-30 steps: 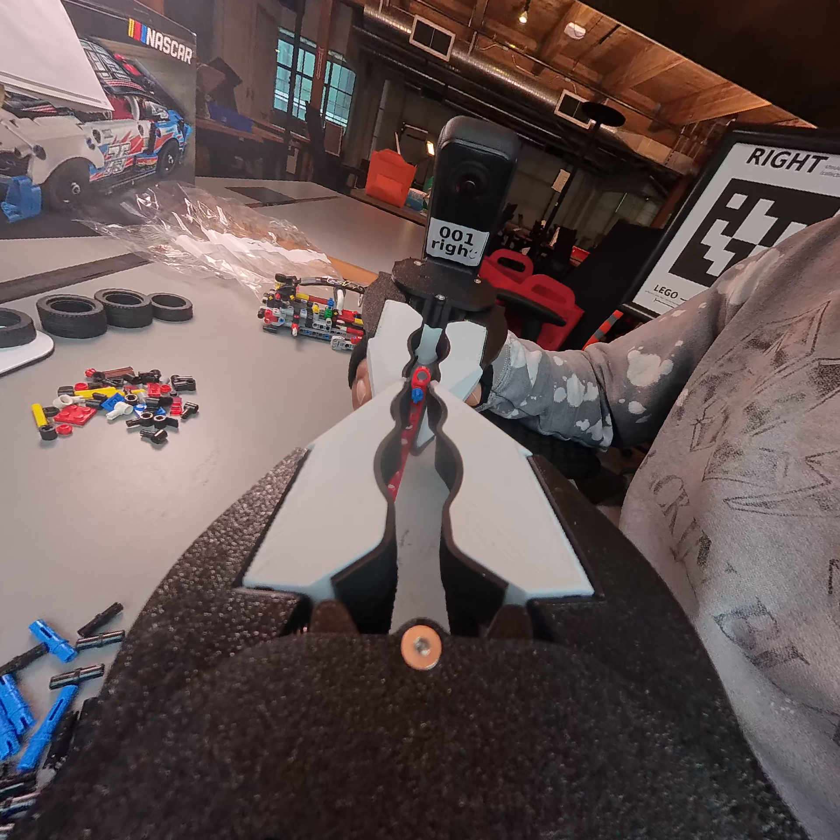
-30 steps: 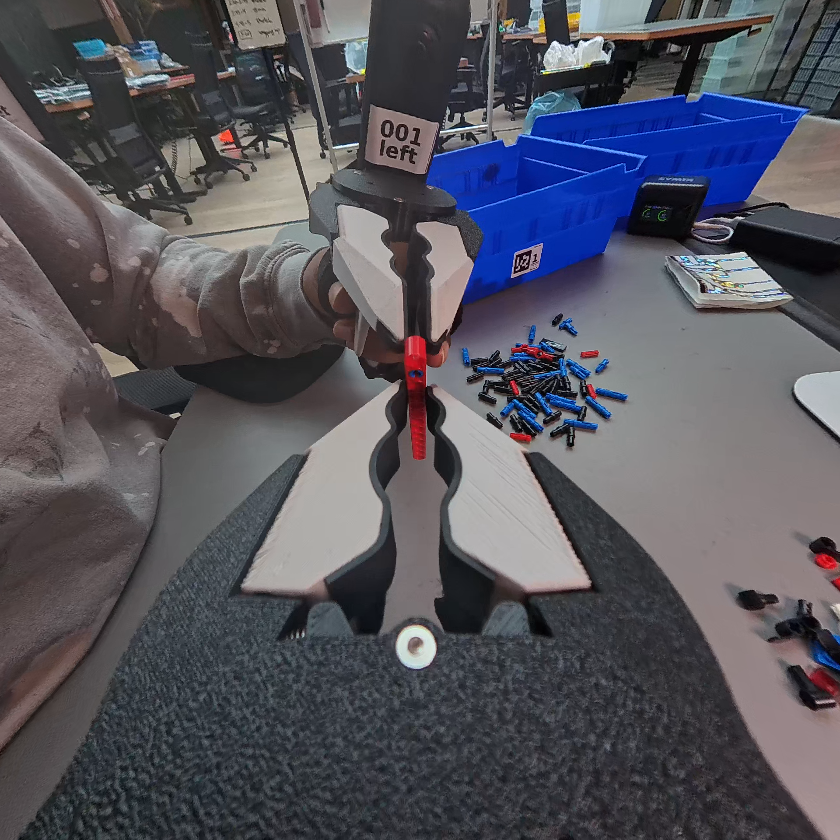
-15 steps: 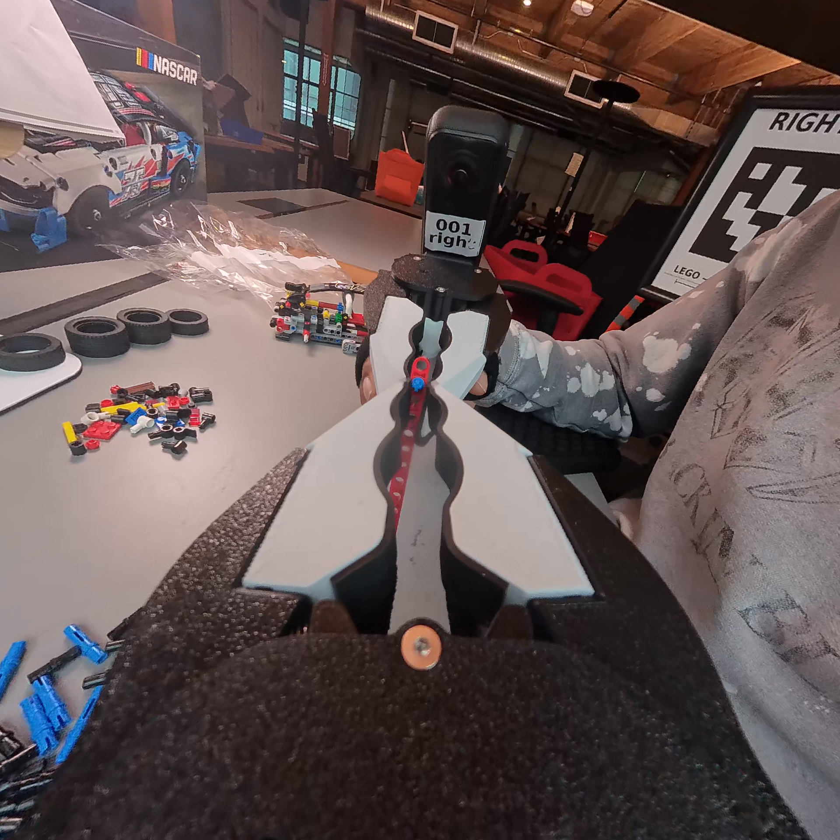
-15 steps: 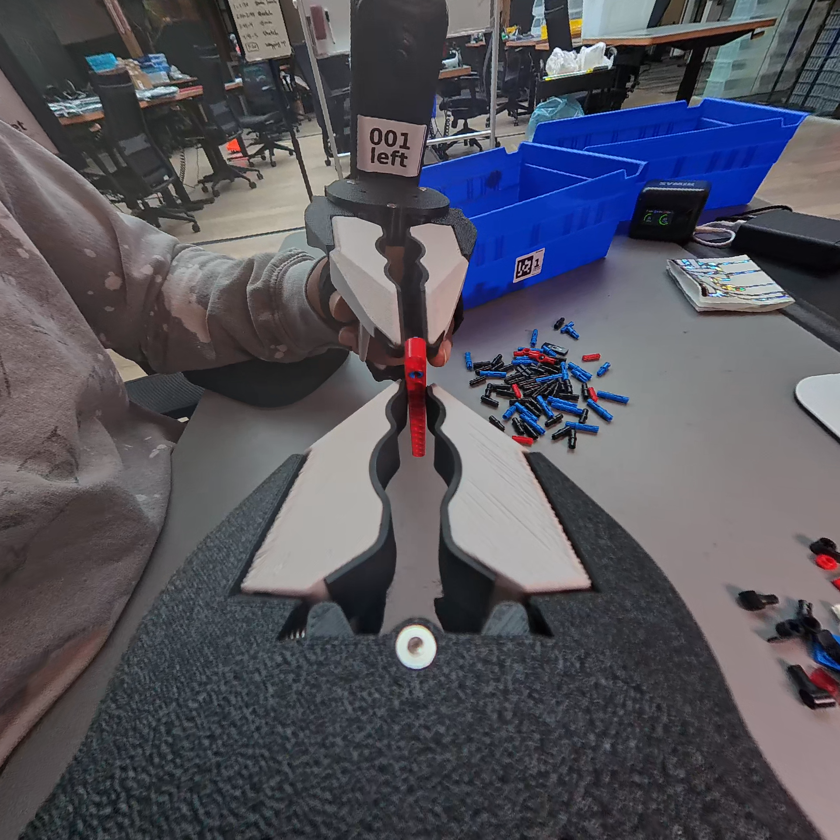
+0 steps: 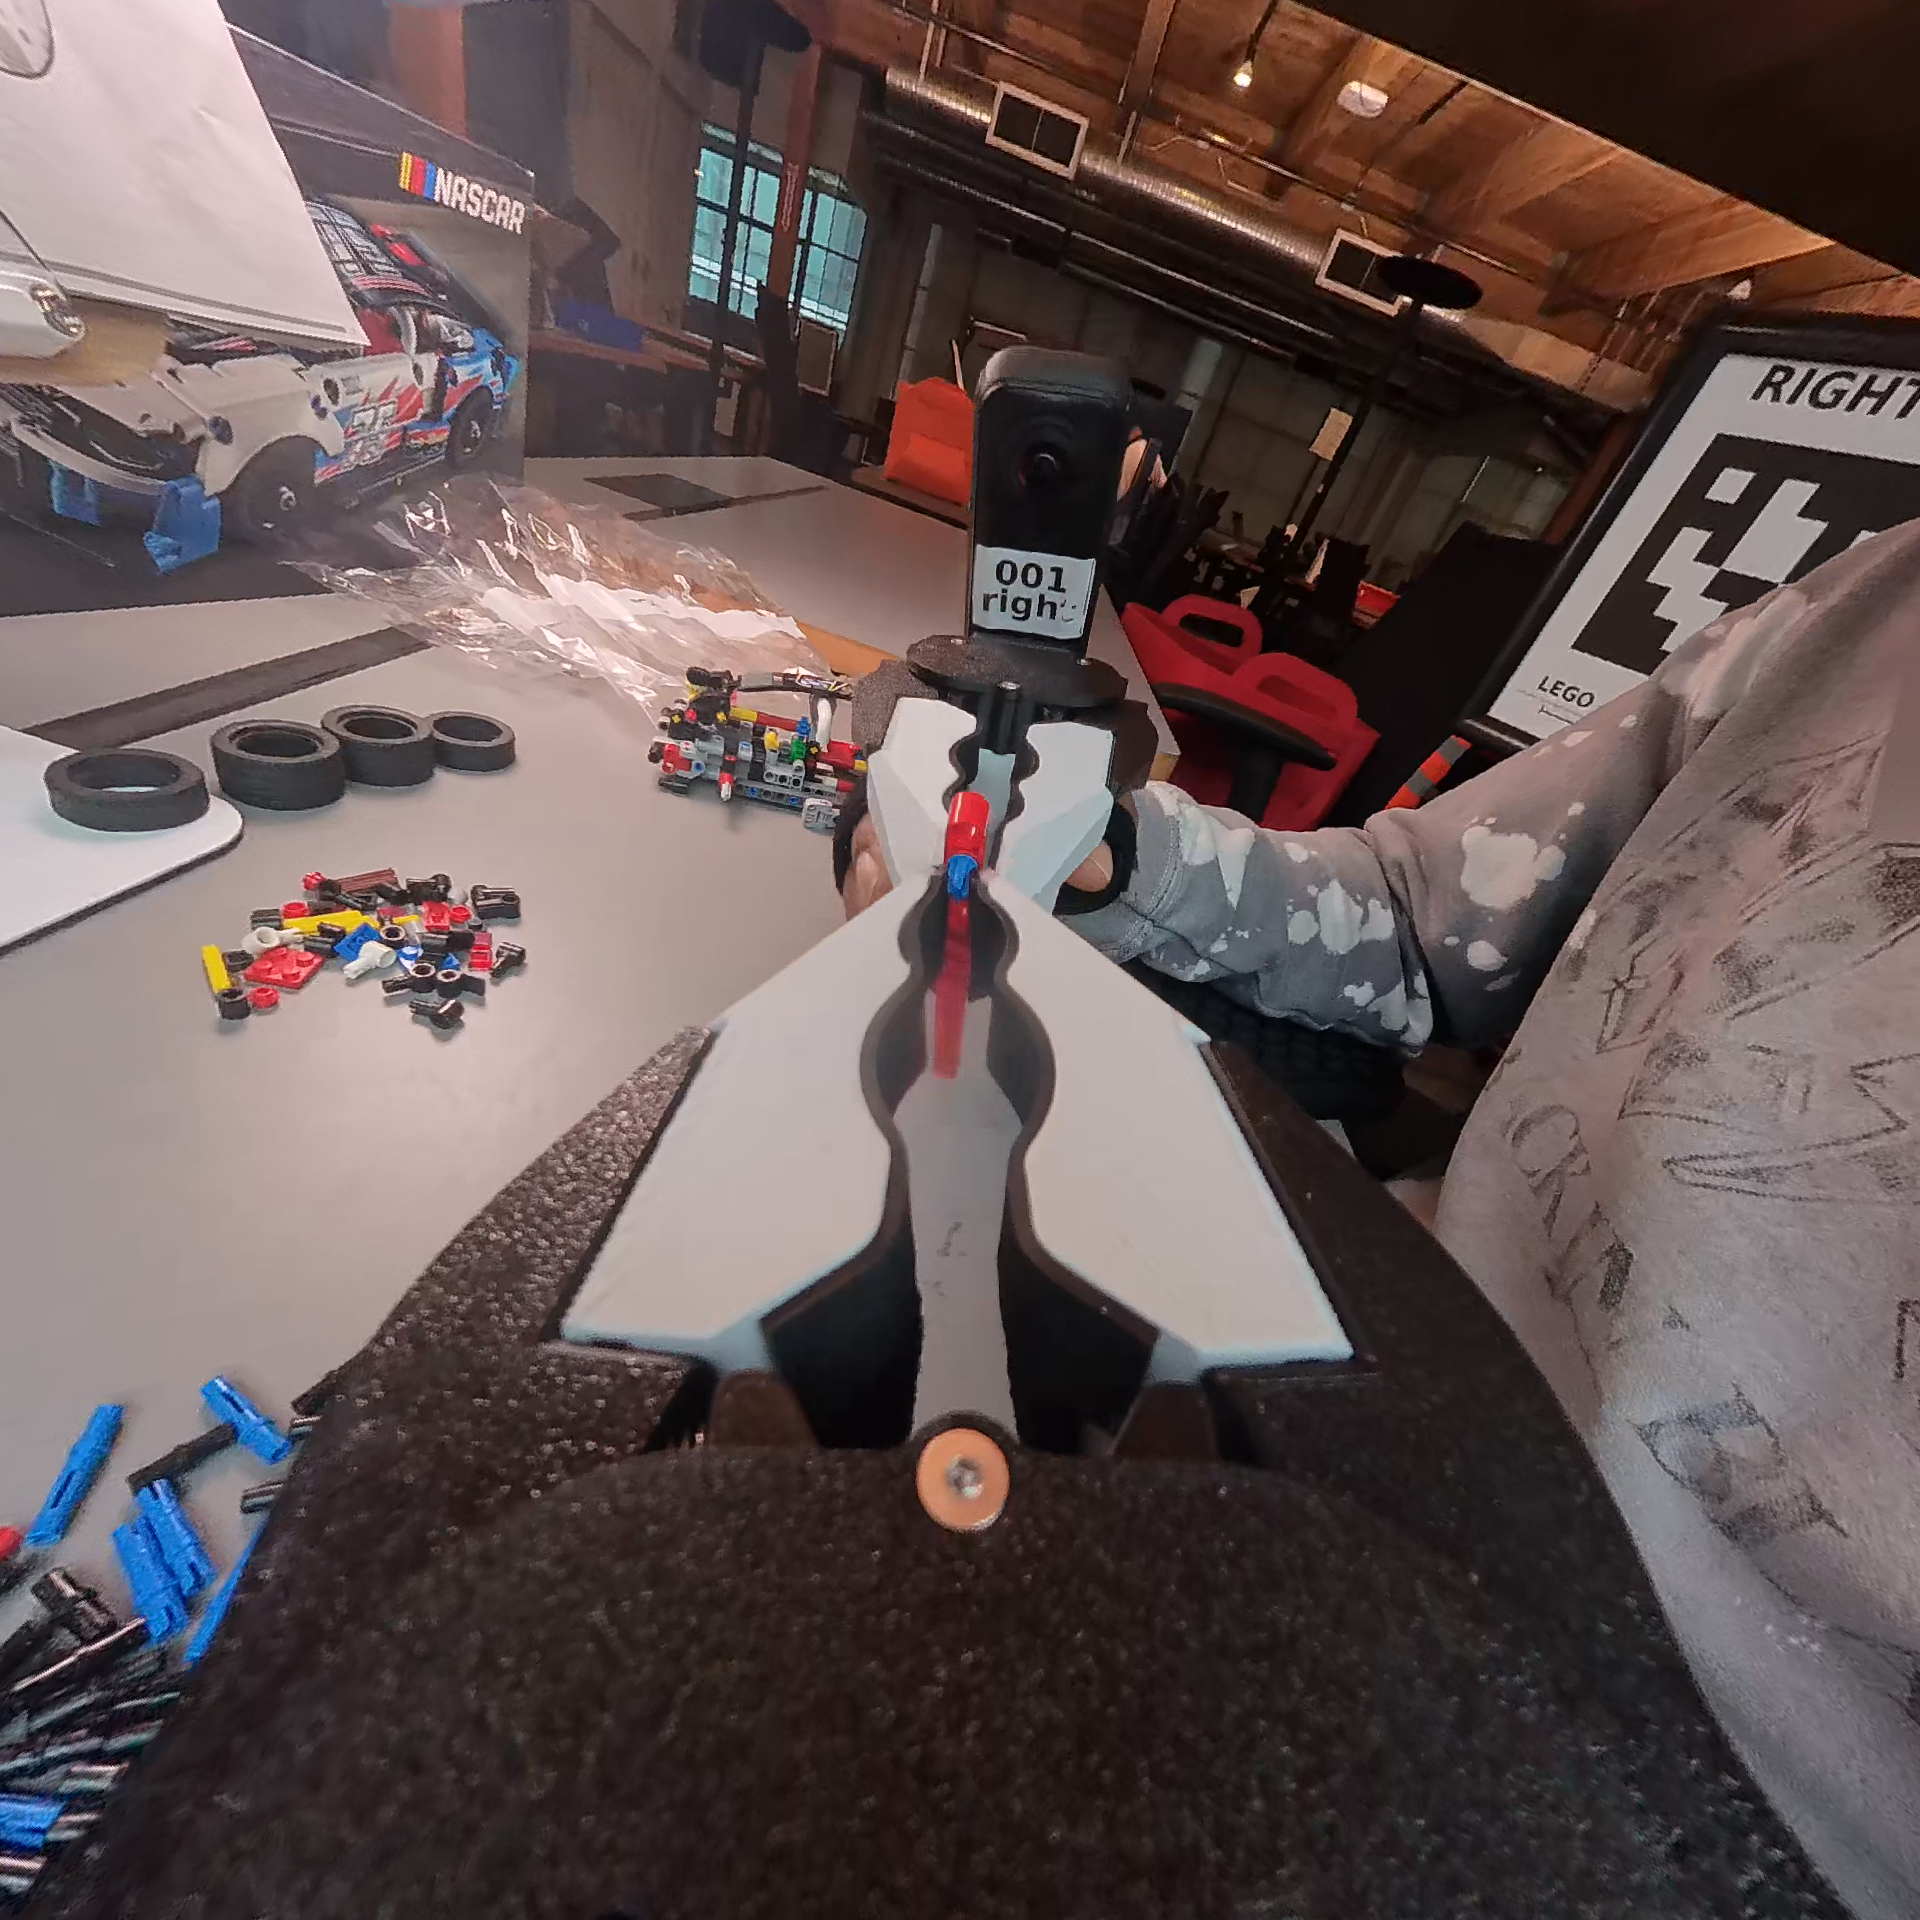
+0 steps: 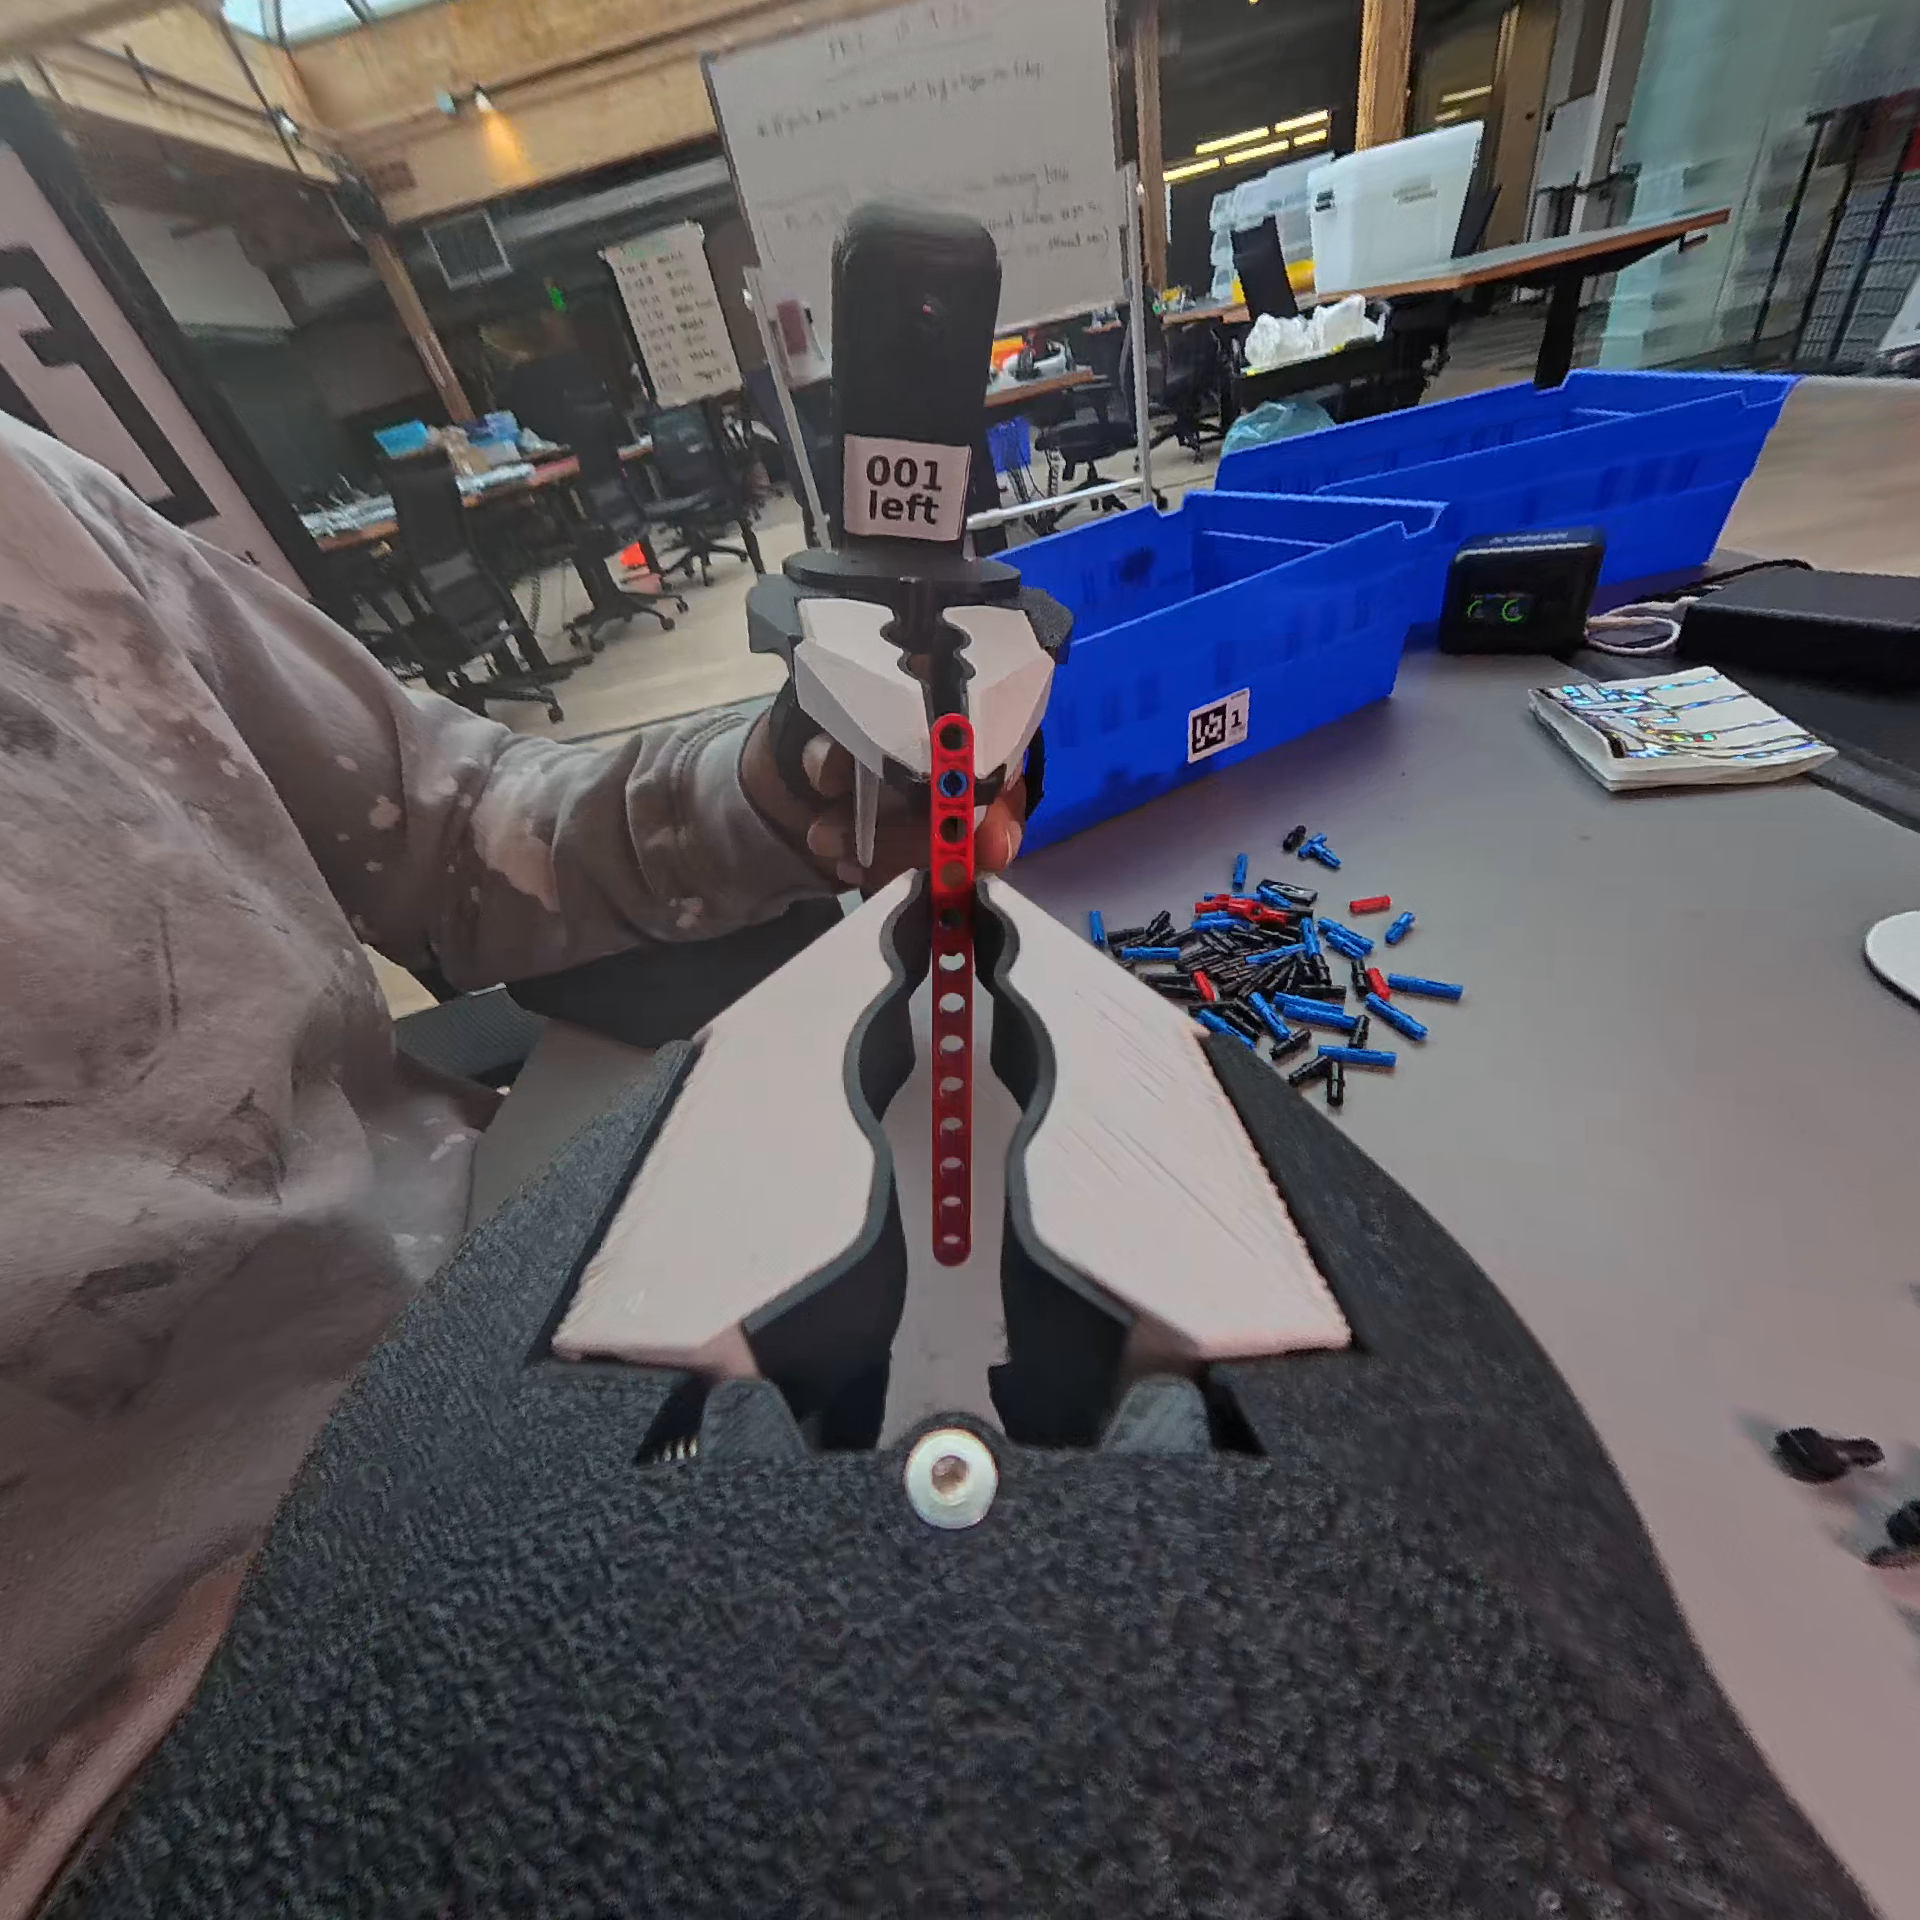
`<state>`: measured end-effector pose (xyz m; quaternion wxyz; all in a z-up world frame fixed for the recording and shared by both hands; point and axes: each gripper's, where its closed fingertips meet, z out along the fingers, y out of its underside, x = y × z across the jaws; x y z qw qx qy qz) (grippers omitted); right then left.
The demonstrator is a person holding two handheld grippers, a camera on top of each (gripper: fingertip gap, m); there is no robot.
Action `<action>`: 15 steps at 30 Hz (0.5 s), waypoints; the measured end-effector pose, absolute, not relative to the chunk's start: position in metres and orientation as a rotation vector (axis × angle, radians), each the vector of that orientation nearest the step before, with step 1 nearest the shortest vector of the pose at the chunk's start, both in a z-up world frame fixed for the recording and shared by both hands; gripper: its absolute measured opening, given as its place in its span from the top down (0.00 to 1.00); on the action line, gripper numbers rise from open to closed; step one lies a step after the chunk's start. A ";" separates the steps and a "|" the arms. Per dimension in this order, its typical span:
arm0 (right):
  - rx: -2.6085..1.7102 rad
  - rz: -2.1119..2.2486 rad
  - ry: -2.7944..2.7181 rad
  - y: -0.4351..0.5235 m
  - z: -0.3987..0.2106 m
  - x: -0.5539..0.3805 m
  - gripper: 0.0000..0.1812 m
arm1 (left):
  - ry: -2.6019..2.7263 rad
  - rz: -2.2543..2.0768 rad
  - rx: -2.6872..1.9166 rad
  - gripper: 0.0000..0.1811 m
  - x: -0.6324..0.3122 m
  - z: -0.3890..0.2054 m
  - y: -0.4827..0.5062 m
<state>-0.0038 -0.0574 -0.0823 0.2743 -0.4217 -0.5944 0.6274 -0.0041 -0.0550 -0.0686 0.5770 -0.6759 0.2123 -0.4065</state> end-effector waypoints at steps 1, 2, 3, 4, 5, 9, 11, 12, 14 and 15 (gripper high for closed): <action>-1.129 1.719 -1.581 -0.057 -0.080 -0.003 0.96 | 0.497 -0.953 -1.580 1.00 -0.005 -0.068 -0.055; -1.125 1.734 -1.566 -0.056 -0.079 -0.003 0.96 | 0.496 -0.949 -1.582 1.00 -0.005 -0.067 -0.055; -1.121 1.754 -1.551 -0.056 -0.077 -0.003 0.96 | 0.495 -0.950 -1.582 1.00 -0.005 -0.067 -0.055; -1.118 1.772 -1.534 -0.055 -0.075 -0.003 0.97 | 0.492 -0.956 -1.579 1.00 -0.006 -0.066 -0.056; -1.116 1.791 -1.518 -0.055 -0.073 -0.003 0.97 | 0.488 -0.960 -1.576 1.00 -0.006 -0.065 -0.055; -1.097 1.865 -1.425 -0.051 -0.062 -0.002 0.97 | 0.462 -0.994 -1.565 1.00 -0.006 -0.063 -0.055; -1.090 1.889 -1.378 -0.048 -0.058 -0.002 0.97 | 0.445 -1.009 -1.563 0.99 -0.005 -0.063 -0.054; -1.085 1.906 -1.354 -0.046 -0.056 -0.002 0.97 | 0.441 -1.007 -1.565 0.99 -0.005 -0.063 -0.053; -1.078 1.954 -1.305 -0.045 -0.052 -0.001 0.97 | 0.427 -1.022 -1.559 0.99 -0.004 -0.061 -0.053; -1.076 1.970 -1.285 -0.044 -0.051 -0.002 0.97 | 0.420 -1.028 -1.558 0.99 -0.004 -0.061 -0.053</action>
